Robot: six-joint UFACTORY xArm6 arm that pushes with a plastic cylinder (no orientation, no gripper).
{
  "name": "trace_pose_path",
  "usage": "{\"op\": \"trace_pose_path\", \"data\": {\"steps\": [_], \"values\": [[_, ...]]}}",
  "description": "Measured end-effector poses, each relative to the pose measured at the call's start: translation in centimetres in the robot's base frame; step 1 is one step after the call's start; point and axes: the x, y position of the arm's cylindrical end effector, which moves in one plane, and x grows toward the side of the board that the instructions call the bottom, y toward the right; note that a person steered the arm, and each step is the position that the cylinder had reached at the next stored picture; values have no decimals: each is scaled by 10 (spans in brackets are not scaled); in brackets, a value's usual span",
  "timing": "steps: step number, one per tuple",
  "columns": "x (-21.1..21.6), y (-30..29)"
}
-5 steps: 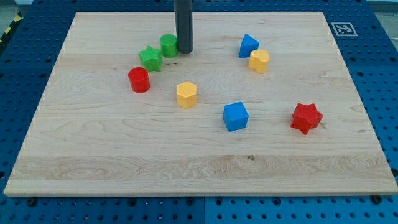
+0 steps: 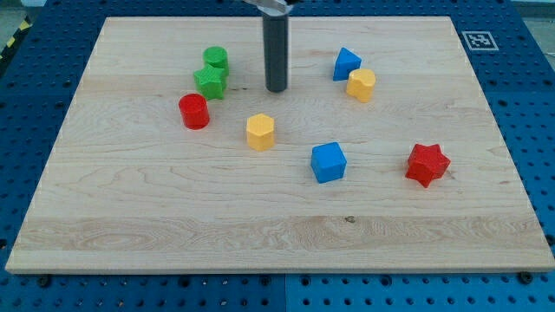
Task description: Touch the top left side of the yellow hexagon
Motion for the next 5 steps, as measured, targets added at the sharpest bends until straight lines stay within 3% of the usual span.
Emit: {"op": "trace_pose_path", "data": {"steps": [4,5], "values": [[50,2],[53,-23]]}}
